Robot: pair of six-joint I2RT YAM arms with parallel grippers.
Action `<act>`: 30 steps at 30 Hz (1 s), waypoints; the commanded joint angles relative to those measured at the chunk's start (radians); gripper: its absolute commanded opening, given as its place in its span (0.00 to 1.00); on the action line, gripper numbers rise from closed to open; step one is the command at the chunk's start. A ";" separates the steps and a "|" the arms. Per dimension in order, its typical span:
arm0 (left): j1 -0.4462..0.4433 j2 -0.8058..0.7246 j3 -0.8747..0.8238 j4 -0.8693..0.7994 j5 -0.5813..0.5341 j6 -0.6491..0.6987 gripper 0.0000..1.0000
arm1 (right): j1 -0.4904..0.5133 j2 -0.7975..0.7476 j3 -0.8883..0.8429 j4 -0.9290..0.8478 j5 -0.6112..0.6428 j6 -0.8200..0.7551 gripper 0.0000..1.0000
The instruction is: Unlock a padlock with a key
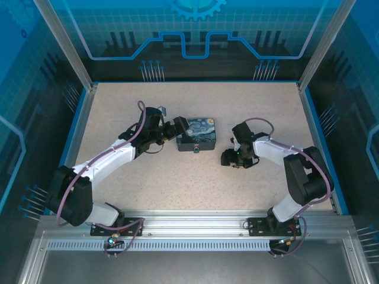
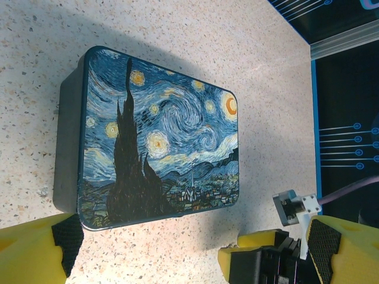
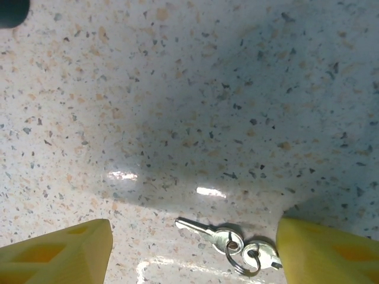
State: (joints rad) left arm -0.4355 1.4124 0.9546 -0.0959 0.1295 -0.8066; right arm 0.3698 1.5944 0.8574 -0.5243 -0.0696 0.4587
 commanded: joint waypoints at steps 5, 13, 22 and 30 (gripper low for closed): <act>0.006 -0.007 0.027 0.019 0.041 -0.001 0.99 | 0.059 -0.061 -0.078 -0.034 -0.026 0.035 0.71; 0.006 -0.001 0.026 0.019 0.042 0.003 0.99 | 0.069 -0.040 -0.041 -0.049 0.023 0.027 0.66; 0.012 -0.001 0.028 0.014 0.044 0.009 0.99 | 0.076 0.033 0.013 -0.056 0.069 -0.023 0.56; 0.014 0.008 0.029 0.024 0.051 0.003 0.99 | 0.105 0.047 0.016 -0.075 0.094 -0.023 0.47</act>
State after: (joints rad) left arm -0.4309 1.4128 0.9546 -0.0906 0.1555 -0.8070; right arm 0.4500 1.6108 0.8719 -0.6060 0.0296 0.4431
